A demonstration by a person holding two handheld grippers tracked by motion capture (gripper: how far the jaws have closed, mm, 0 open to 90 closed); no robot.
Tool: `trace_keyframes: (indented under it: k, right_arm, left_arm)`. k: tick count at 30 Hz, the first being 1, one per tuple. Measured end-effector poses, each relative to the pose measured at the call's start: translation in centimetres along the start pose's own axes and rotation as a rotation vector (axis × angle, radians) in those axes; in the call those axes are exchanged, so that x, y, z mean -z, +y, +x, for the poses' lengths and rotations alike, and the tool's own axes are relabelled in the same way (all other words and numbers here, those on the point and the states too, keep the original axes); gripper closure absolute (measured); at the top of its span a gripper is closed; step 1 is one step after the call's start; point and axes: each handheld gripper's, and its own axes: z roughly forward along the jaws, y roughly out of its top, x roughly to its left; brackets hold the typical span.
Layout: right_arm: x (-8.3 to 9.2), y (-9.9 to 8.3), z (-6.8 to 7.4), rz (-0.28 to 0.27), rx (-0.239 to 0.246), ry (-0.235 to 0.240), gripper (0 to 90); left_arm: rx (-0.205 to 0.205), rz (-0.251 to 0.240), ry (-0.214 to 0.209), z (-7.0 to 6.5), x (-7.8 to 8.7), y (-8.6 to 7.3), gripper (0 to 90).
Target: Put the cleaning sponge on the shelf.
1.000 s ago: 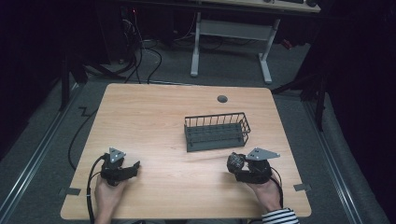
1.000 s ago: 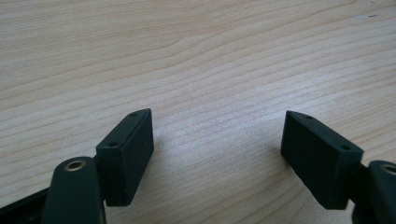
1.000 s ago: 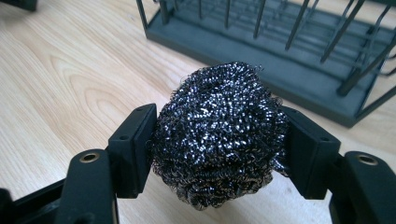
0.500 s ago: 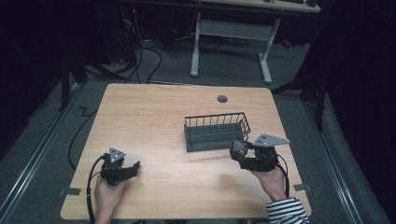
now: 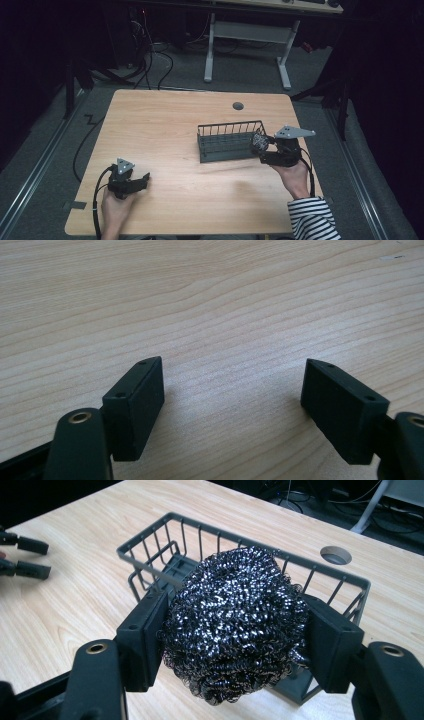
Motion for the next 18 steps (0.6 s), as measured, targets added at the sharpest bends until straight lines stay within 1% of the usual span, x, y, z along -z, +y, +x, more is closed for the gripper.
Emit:
trace_keyframes:
  k: [3,5,9,11,18]
  right_arm:
    - [-0.3,0.6,-0.4,0.004,-0.002,-0.009,34.3]
    - [-0.5,1.0,-0.8,0.0,-0.012,-0.006,34.3]
    - [-0.9,1.5,-1.3,0.006,-0.023,-0.017,34.3]
    - [-1.1,1.7,-1.5,0.003,-0.027,-0.018,34.3]
    - [-2.0,2.2,-2.3,0.02,-0.043,-0.024,34.3]
  left_arm:
    - [0.0,0.001,-0.001,0.0,0.0,0.0,26.0]
    - [0.0,0.001,-0.001,0.0,0.0,0.0,26.0]
    - [0.0,0.001,-0.001,0.0,0.0,0.0,26.0]
    - [0.0,0.001,-0.001,0.0,0.0,0.0,26.0]
    - [0.0,0.001,-0.001,0.0,0.0,0.0,26.0]
